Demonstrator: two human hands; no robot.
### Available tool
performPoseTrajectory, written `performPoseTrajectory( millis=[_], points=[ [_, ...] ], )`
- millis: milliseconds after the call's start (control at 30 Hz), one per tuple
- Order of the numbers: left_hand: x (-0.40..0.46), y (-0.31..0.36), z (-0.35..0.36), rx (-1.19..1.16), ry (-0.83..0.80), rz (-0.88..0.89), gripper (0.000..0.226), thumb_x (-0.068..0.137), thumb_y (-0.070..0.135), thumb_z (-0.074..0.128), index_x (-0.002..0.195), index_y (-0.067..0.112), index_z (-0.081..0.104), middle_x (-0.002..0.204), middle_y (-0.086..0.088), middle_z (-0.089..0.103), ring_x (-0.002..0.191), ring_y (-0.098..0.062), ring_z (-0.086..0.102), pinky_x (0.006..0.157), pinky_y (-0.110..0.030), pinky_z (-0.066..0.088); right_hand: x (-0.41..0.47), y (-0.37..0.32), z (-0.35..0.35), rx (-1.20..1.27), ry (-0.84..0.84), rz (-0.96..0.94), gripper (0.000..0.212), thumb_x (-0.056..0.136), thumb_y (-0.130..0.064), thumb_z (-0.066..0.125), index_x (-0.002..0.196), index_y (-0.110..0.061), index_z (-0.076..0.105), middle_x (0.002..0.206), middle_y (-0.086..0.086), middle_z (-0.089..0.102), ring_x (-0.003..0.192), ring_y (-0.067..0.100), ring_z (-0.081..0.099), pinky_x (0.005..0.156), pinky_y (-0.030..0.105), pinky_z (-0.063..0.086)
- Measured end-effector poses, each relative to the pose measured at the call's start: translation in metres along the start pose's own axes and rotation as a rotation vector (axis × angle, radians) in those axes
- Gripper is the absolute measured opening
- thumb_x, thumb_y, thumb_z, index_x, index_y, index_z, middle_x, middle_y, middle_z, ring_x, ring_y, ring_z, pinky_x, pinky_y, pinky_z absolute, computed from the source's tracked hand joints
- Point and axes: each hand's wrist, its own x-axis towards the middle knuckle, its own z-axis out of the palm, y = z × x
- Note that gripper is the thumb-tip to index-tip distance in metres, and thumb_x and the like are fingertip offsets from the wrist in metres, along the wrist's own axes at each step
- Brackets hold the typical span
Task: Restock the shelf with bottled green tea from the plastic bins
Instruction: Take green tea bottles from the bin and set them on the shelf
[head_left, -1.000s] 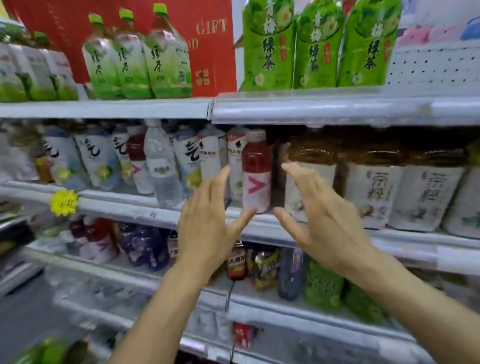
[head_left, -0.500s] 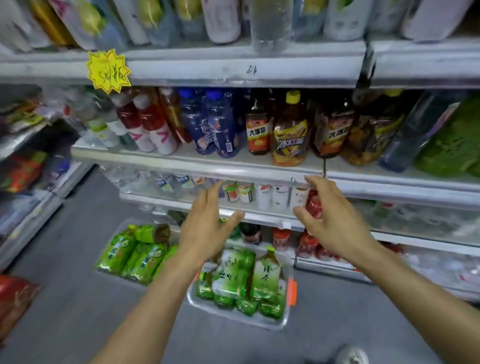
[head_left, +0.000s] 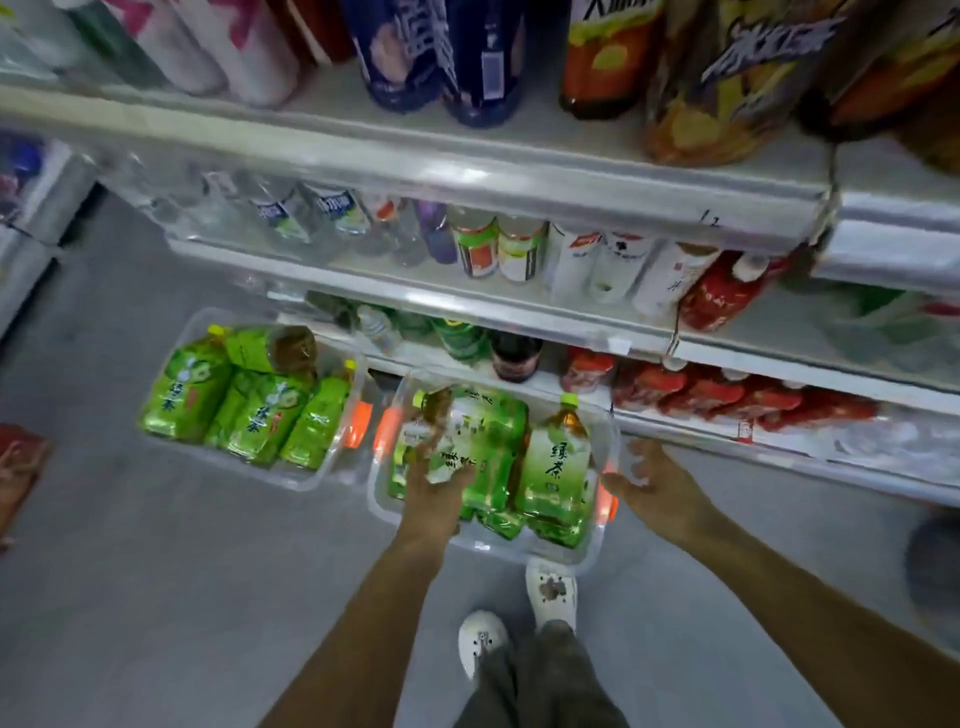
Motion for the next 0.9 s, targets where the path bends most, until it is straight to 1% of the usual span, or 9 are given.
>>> performPoseTrajectory(
  millis=[67,167,267,333,433,567,667,767,900],
  points=[
    [0.024,-0.015,0.008,-0.133,0.045,-0.148,0.07,0.092,0.027,0.071,0.15,0.015,0.033,0.122,-0.013,0.058,0.096,-0.029,0.06,0.065,-0.031,0.05,0.033,0.011,0.019,0.031,-0.047,0.077,0.065,0.092,-0.032,0.066,0.143,-0.006,0.036,0.104,0.008,0.055,0.094,0.025,0.054,0.063,0.027,0.045],
    [0.059,-0.036,0.018,-0.272,0.121,-0.301,0.064,0.092,0.021,0.072,0.144,0.006,0.038,0.082,-0.007,0.047,0.066,-0.019,0.049,0.056,-0.027,0.045,0.081,0.023,0.044,0.042,-0.066,0.161,0.071,0.087,-0.038,0.071,0.139,-0.003,0.036,0.112,0.018,0.057,0.089,0.023,0.052,0.054,0.023,0.038],
    [0.091,-0.054,0.028,-0.363,0.131,-0.346,0.038,0.093,0.024,0.07,0.123,0.007,0.053,0.09,-0.006,0.052,0.066,-0.015,0.049,0.057,-0.024,0.047,0.118,0.024,0.062,0.167,-0.088,0.272,0.054,0.087,-0.037,0.072,0.123,-0.007,0.046,0.105,0.014,0.052,0.081,0.023,0.054,0.069,0.035,0.051],
    [0.109,-0.064,0.038,-0.458,0.106,-0.375,0.034,0.094,0.033,0.068,0.115,0.011,0.054,0.102,-0.007,0.058,0.074,-0.014,0.054,0.063,-0.026,0.048,0.136,0.027,0.075,0.254,-0.117,0.358,0.061,0.084,-0.043,0.073,0.124,-0.005,0.046,0.111,0.01,0.054,0.095,0.025,0.056,0.084,0.042,0.054],
    [0.131,-0.076,0.048,-0.613,0.08,-0.404,0.065,0.082,0.043,0.079,0.13,0.007,0.055,0.111,-0.01,0.064,0.095,-0.024,0.063,0.071,-0.033,0.054,0.152,0.033,0.093,0.337,-0.135,0.432,0.085,0.073,-0.057,0.077,0.137,-0.01,0.046,0.134,0.007,0.053,0.117,0.026,0.055,0.09,0.04,0.051],
    [0.146,-0.079,0.056,-0.671,0.091,-0.456,0.122,0.024,0.054,0.098,0.132,0.018,0.055,0.12,-0.013,0.067,0.105,-0.033,0.066,0.072,-0.042,0.061,0.158,0.035,0.104,0.439,-0.123,0.452,0.125,0.032,-0.067,0.087,0.136,-0.015,0.044,0.137,0.005,0.052,0.121,0.028,0.052,0.093,0.043,0.047],
    [0.148,-0.077,0.06,-0.654,0.134,-0.471,0.108,0.038,0.051,0.098,0.13,0.015,0.054,0.118,-0.012,0.066,0.099,-0.029,0.066,0.066,-0.037,0.059,0.161,0.04,0.108,0.445,-0.138,0.41,0.134,0.01,-0.07,0.086,0.128,-0.017,0.052,0.126,0.003,0.059,0.111,0.024,0.058,0.081,0.038,0.048],
    [0.149,-0.079,0.063,-0.667,0.185,-0.491,0.093,0.054,0.048,0.095,0.129,0.014,0.053,0.114,-0.01,0.068,0.093,-0.025,0.068,0.068,-0.032,0.057,0.162,0.041,0.113,0.472,-0.117,0.414,0.133,0.008,-0.072,0.086,0.126,-0.019,0.055,0.123,0.003,0.063,0.108,0.025,0.061,0.09,0.041,0.05],
    [0.153,-0.082,0.058,-0.6,0.148,-0.488,0.13,0.016,0.067,0.094,0.131,0.019,0.058,0.113,-0.006,0.072,0.094,-0.022,0.07,0.065,-0.028,0.056,0.147,0.028,0.119,0.517,-0.076,0.419,0.127,0.026,-0.067,0.09,0.131,-0.012,0.044,0.125,0.008,0.057,0.109,0.029,0.059,0.094,0.047,0.051]
  ],
)
